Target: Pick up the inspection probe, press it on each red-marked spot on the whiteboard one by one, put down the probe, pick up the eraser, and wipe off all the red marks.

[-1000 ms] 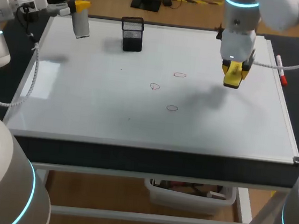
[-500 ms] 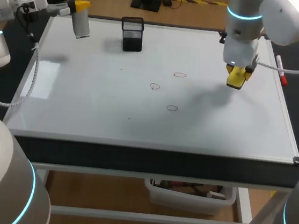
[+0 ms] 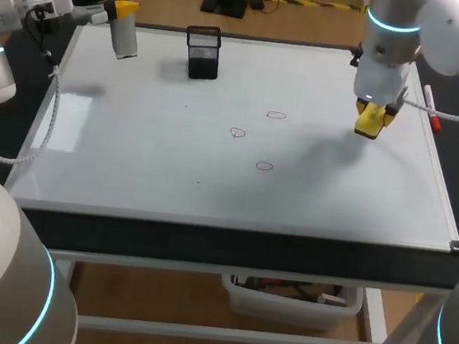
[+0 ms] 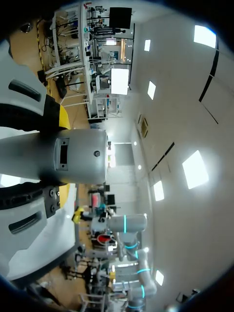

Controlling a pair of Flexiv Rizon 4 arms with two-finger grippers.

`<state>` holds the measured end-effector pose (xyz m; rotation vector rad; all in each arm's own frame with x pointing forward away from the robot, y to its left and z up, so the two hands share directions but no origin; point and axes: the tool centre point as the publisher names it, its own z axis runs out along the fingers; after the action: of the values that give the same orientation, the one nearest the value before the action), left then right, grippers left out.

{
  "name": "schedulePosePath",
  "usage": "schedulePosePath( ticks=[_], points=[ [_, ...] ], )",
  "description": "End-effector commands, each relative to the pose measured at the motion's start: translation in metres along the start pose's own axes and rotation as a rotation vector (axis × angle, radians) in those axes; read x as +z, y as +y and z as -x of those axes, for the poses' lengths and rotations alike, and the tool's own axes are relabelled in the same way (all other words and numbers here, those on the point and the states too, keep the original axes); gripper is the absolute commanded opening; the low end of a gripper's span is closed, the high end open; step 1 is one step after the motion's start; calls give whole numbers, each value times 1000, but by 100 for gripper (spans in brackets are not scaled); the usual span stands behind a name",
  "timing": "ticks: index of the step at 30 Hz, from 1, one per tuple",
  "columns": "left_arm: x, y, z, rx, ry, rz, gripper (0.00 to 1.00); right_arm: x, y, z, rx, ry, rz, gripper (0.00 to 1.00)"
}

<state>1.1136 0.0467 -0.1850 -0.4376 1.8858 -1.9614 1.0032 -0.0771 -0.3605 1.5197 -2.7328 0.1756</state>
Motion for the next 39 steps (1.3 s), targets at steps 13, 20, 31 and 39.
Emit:
schedulePosePath(
  ticks=[13, 20, 31, 39],
  points=[
    [0, 0, 0, 2, -1, -4, 0, -4, -4, -8, 35, -19, 52, 0],
    [0, 0, 0, 2, -1, -4, 0, -4, -4, -9, 53, 7, 72, 0],
    [0, 0, 0, 2, -1, -4, 0, -4, -4, -9, 53, 7, 72, 0],
    [43, 0, -49, 12, 160, -15, 0, -4, -4, -9, 53, 7, 72, 0]
  ],
)
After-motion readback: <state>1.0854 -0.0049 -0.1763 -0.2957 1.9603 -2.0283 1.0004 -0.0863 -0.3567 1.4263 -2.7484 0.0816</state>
